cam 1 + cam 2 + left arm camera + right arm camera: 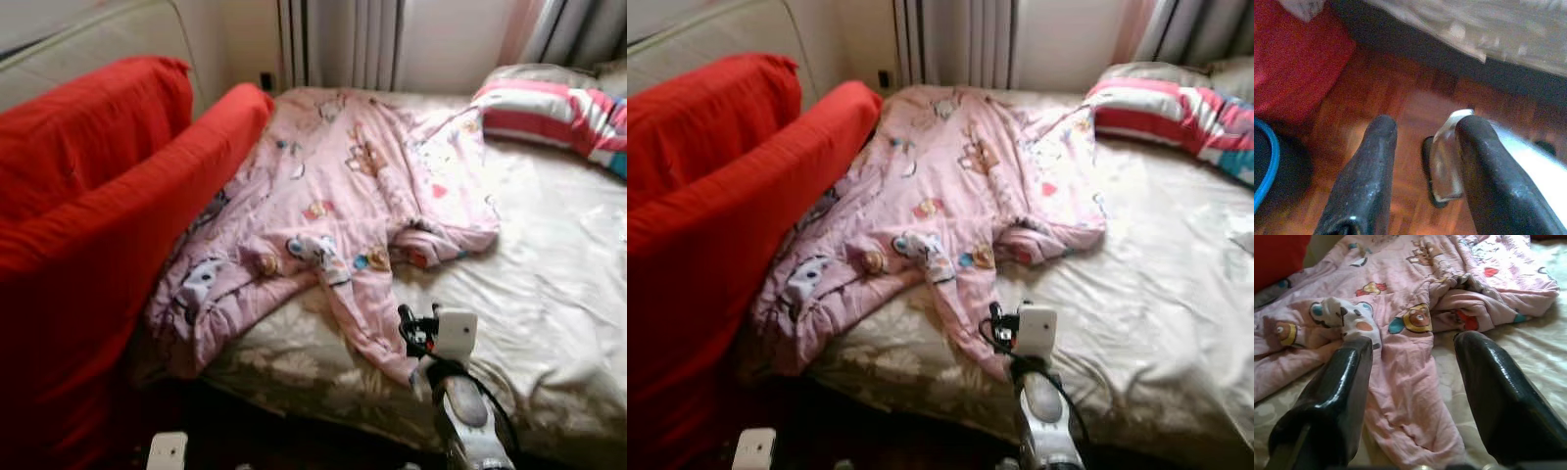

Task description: Clean up the room

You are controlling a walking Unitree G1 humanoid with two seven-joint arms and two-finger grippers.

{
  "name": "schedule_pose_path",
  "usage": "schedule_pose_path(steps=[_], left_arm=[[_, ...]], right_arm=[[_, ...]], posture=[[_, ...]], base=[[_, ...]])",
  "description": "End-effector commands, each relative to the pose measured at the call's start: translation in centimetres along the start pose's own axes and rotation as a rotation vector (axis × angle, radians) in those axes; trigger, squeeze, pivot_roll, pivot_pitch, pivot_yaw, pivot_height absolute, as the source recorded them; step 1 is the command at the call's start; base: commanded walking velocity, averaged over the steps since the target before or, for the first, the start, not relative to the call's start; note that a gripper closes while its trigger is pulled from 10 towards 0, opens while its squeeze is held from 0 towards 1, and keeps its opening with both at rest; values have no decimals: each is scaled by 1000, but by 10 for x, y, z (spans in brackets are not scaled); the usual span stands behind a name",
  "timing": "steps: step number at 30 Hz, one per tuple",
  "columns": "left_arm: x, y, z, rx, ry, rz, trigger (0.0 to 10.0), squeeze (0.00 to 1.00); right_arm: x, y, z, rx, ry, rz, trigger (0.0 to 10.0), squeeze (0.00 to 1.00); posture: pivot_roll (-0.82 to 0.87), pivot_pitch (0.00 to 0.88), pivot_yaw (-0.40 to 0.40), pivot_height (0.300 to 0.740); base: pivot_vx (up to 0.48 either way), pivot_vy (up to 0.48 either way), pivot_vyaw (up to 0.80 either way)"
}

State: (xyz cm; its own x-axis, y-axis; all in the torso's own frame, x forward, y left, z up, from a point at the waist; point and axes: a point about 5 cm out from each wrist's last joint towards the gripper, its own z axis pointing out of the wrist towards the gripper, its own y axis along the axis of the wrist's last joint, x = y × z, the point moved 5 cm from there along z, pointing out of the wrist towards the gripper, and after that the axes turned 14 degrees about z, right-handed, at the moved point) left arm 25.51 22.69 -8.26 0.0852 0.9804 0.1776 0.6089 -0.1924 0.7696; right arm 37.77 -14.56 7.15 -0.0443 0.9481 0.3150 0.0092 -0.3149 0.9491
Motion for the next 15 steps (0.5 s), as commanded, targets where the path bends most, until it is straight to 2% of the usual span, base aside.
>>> schedule_pose_path(steps=[1,15], left_arm=[[4,-3,-1,12,11,6,10000,0],[2,1,1,4,2,12,10000,0]], right_arm=[[0,-5,-3,10,-2,11,10000,0],[0,-8,-4,22,1,12,10000,0]], posture=[[29,190,43,628],[22,174,45,628]], base=[[0,0,0],[0,0,0]])
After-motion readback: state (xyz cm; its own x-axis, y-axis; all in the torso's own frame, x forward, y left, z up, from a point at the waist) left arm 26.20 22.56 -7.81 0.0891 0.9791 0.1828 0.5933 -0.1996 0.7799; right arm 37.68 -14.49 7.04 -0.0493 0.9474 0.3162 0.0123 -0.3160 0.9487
